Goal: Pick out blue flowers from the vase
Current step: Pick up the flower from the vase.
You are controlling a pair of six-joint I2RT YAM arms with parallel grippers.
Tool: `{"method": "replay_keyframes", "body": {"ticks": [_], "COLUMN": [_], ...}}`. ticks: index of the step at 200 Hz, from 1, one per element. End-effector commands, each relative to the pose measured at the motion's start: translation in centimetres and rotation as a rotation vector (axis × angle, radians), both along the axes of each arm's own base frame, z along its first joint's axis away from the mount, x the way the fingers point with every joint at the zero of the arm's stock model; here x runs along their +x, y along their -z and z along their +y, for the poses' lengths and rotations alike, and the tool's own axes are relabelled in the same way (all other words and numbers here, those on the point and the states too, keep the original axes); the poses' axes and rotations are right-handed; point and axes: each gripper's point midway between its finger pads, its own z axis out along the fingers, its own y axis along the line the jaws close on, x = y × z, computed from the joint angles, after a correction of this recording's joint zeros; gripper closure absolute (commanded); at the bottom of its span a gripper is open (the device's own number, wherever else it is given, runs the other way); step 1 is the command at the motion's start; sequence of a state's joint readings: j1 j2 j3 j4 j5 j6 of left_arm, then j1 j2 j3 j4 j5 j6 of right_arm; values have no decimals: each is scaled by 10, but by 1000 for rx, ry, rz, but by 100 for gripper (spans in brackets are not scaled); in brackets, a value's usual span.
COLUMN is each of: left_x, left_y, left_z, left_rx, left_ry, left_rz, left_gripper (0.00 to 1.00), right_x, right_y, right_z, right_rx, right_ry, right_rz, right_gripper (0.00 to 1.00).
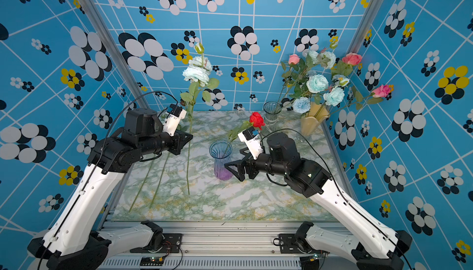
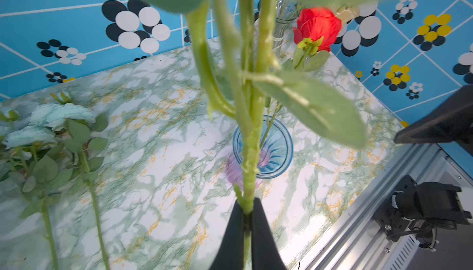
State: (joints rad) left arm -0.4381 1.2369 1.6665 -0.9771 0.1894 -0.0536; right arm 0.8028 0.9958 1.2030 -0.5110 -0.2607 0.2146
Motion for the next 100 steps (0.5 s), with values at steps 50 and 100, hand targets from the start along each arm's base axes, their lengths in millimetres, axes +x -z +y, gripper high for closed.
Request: {"method": "replay_keyframes", "body": {"ticks": [50, 100], "left_x": [37, 70], "left_y": [37, 96], "left_z": [37, 53], "left_rx": [309, 411], "left_ry": [-148, -181], "left_rz": [86, 241], "left_gripper": [100, 100], "right_x": [0, 7], "right_y": [51, 104], "right_z": [-72, -120], "right_rx": [-57, -131], "right_ry": [283, 502], "right_rz": [-60, -84], "right_gripper": [1, 1]}}
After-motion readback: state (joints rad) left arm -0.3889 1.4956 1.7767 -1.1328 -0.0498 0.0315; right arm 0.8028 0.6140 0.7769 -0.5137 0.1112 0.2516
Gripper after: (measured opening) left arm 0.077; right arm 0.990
